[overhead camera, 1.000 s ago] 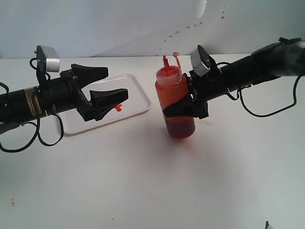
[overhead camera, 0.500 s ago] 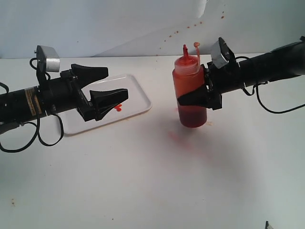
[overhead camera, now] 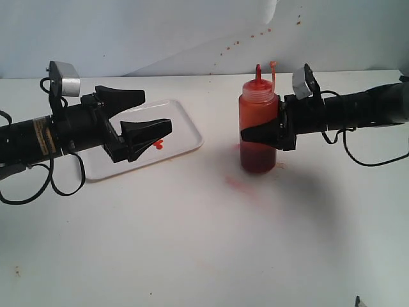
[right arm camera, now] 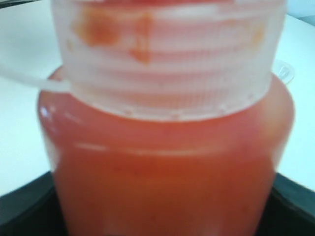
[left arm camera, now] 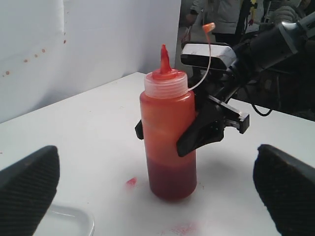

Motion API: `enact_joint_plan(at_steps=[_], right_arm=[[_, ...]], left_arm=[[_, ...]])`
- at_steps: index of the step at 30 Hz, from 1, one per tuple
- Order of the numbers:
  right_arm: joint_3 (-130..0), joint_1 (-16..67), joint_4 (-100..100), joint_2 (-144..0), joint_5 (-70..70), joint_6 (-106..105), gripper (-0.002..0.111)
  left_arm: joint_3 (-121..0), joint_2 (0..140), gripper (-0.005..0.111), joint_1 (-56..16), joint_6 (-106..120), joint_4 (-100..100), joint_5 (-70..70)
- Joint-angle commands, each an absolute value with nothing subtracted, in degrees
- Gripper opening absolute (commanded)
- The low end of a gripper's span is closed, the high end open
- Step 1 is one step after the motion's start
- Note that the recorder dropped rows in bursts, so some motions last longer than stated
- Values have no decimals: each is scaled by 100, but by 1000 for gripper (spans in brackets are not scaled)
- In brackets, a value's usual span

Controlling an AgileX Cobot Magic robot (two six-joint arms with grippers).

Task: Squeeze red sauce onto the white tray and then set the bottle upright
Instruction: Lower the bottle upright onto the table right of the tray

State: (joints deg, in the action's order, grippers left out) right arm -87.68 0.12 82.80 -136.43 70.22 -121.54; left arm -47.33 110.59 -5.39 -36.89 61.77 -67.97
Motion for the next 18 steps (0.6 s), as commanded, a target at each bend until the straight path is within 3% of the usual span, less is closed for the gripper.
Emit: enact_joint_plan(at_steps=[1,18], right_arm=[[-8775,5,8118,-13831,6996,-12186,0],[-8775,409,6778,-13821,6996,-12108,0]], left_arm=[[-4761,11025,105,-529,-3674,6095,-6845],[-4761,11025,105,-529,-3567,6095,-6845]])
